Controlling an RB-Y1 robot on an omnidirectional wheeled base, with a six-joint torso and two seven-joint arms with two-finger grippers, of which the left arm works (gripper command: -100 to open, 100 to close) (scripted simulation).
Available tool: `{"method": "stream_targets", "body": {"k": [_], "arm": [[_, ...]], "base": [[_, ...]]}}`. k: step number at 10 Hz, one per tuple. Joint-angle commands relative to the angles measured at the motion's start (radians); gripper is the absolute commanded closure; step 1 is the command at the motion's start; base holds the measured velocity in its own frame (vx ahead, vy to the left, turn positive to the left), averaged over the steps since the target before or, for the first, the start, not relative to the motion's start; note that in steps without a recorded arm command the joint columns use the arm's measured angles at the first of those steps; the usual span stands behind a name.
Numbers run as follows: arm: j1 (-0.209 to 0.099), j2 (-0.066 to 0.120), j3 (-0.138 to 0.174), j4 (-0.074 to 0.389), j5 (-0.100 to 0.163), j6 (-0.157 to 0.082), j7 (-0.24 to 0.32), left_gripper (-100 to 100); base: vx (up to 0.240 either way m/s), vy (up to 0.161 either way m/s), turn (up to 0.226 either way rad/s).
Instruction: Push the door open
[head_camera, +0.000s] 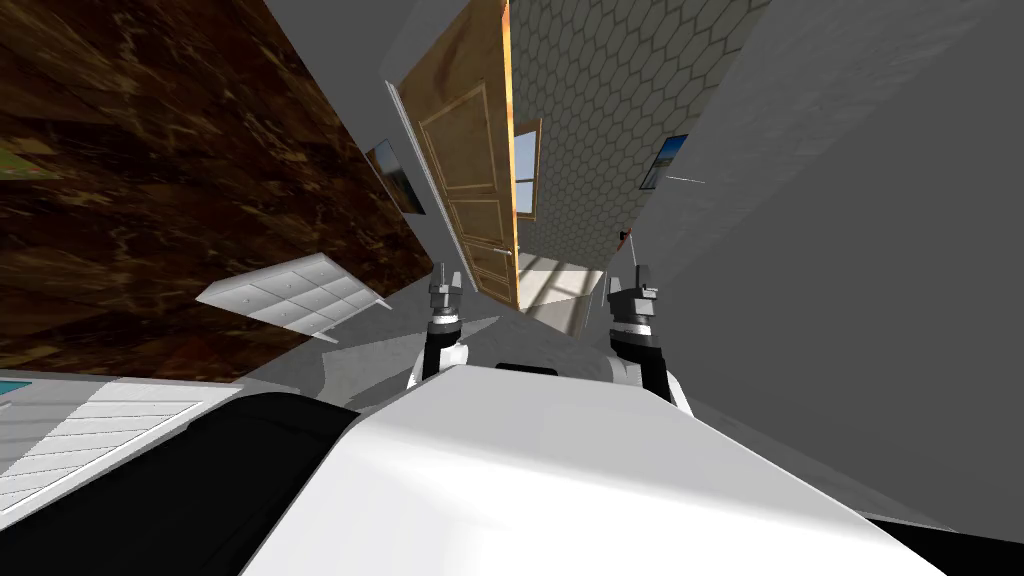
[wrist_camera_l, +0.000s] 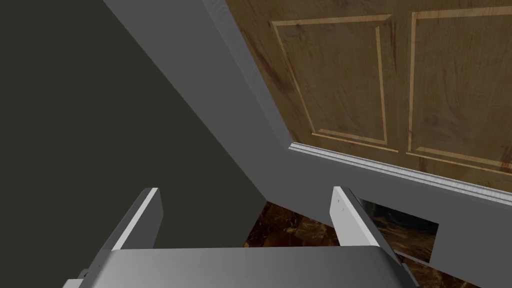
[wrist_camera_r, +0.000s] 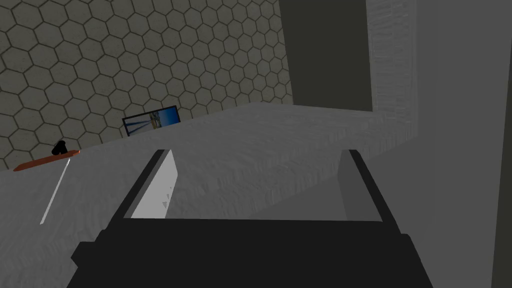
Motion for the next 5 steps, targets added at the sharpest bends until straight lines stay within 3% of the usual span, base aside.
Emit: {"method": "stream_targets", "body": {"k": [1,5], "arm": [[-0.014,0.006,-0.006,0.029,0.001,0.007,0.002,-100],[-0.061,0.021,-0.025,0.123,0.004,0.030,0.009,-100]], "base": [[0.168,0.049,-0.052],[0.125,0.086,-0.080]]}}
